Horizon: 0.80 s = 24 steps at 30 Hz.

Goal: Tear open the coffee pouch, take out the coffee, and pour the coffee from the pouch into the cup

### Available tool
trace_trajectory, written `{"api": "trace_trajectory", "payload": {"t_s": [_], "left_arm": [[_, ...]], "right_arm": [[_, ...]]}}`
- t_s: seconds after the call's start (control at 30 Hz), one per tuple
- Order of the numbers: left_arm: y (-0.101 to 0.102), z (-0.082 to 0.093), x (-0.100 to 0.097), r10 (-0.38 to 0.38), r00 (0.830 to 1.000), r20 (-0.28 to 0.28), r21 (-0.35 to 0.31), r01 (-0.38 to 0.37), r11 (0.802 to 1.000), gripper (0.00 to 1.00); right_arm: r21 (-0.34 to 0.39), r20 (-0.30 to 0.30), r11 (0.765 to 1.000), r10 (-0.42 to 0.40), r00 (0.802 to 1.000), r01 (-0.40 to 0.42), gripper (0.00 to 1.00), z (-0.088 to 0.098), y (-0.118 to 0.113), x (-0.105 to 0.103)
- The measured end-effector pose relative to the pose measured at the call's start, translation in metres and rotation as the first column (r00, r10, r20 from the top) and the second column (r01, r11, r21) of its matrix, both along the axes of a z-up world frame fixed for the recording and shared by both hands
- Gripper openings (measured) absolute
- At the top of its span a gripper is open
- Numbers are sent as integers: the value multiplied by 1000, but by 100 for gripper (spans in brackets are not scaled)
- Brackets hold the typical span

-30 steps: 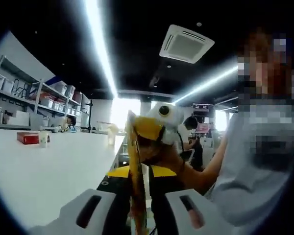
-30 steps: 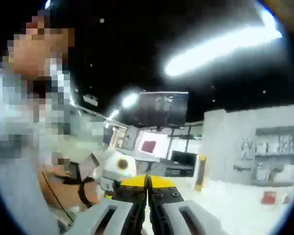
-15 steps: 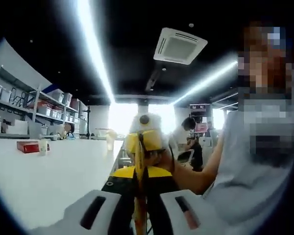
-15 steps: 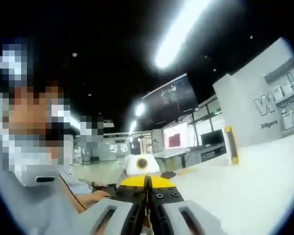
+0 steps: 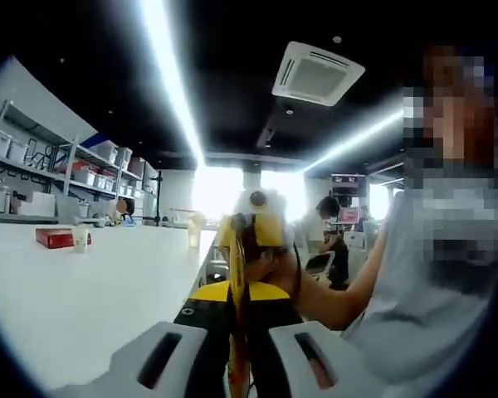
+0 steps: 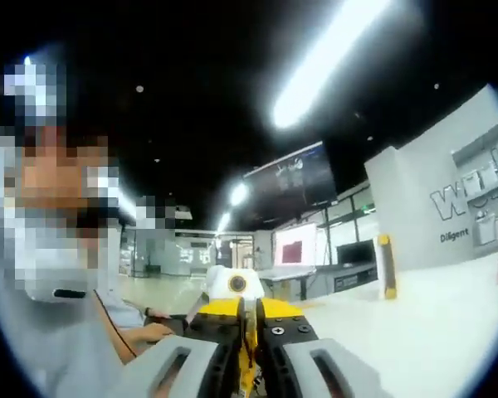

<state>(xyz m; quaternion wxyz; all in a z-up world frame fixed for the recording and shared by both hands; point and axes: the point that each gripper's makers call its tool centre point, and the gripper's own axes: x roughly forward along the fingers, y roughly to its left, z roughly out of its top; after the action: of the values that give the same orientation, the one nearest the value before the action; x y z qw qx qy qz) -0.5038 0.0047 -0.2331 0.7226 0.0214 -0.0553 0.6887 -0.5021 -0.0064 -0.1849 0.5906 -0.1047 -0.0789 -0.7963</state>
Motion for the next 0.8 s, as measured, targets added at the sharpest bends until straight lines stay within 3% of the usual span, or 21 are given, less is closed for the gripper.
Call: {"api": "trace_trajectory", "payload": {"t_s": [0.8], "left_arm": [[5,-8,-1,2,1000,3,-34,-2,999,7]], "right_arm": [[21,43,1000,-10,999,9,7,-9,-3,-6]]}}
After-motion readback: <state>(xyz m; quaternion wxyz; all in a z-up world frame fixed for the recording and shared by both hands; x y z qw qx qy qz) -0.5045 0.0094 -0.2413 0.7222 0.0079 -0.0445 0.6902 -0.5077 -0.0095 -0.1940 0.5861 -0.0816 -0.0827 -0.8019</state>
